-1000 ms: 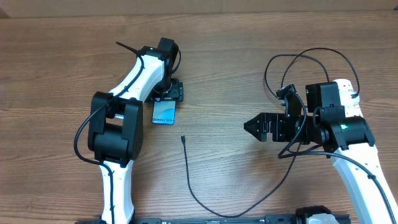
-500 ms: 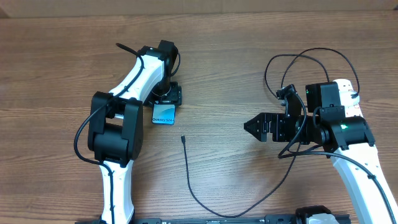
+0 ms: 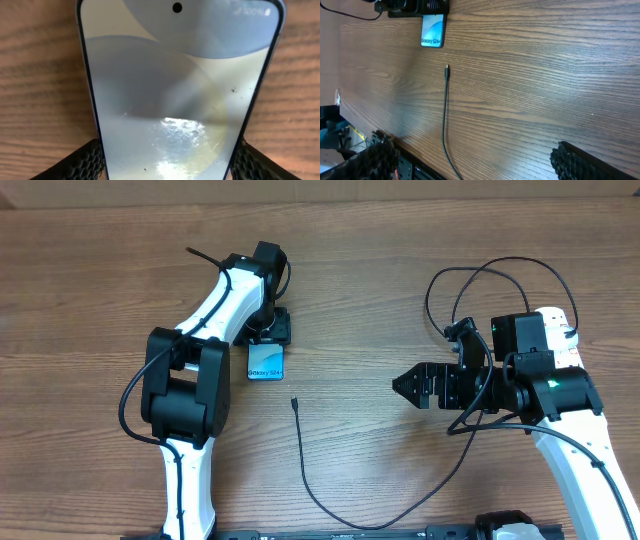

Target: Plug charger to phone and switch on socket

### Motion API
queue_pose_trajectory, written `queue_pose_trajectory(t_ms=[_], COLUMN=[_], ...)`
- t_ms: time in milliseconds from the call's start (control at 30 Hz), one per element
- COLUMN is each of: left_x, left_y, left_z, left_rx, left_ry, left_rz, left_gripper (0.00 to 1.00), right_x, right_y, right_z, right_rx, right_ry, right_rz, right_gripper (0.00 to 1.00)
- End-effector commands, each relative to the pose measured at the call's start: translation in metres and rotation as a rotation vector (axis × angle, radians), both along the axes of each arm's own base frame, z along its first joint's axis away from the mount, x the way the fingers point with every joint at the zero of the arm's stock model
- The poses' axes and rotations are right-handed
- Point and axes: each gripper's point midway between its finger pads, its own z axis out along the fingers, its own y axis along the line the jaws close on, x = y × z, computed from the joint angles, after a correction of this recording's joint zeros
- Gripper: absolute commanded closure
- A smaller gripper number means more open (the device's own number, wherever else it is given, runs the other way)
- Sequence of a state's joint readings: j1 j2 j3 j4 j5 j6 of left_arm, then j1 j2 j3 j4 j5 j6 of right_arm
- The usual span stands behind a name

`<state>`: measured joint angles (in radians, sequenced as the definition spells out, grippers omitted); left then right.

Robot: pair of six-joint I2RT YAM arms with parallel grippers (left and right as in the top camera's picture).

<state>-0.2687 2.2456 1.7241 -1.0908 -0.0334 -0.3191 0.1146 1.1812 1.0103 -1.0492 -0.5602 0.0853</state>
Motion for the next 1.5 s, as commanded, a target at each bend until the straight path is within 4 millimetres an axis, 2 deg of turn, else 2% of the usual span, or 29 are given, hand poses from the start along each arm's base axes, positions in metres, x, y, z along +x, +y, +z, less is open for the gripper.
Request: queue_pose_trajectory(t_ms=[0, 367, 633, 767, 933, 1200, 1333, 1467], left_x=[-0.012, -0.024, -0.026, -0.026, -0.028, -0.03, -0.03, -0.032], left_y=[-0.014, -0.047, -0.053, -0.053, -0.052, -0.052, -0.052, -0.051], left_z=[-0.013, -0.008, -0.006, -0.006, -0.006, -0.005, -0.005, -0.005], left_rx=[-0.063, -0.258, -0.294, -0.293, -0.292, -0.291, -0.29, -0.288], left_ry=[0.073, 0.137, 0.147, 0.15, 0.157, 0.163, 0.164, 0.174], left_rz=[0.007, 0.004, 0.007, 0.007, -0.004, -0.008, -0.008, -0.011], left_gripper=[0.31, 0.32, 0.31, 0.3, 0.3, 0.29, 0.29, 0.29], right_x=[0.005, 0.008, 0.028, 0.043, 0.053, 0.068, 0.074, 0.083], right_y=[0.0, 0.001, 0.014, 0.023, 0.04, 0.086, 0.111, 0.127], right_z=[0.007, 0.001, -0.024, -0.043, -0.074, -0.117, -0.128, -0.134], right_rx=[-0.007, 0.002, 0.07, 0.101, 0.098, 0.136, 0.195, 0.225], right_ry=[-0.031, 0.015, 0.096, 0.128, 0.171, 0.208, 0.2, 0.188], right_rz=[0.006, -0.024, -0.004, 0.015, 0.06, 0.104, 0.133, 0.119], right_gripper=[0.0, 0.0, 0.04, 0.05, 0.09, 0.09, 0.1, 0.12])
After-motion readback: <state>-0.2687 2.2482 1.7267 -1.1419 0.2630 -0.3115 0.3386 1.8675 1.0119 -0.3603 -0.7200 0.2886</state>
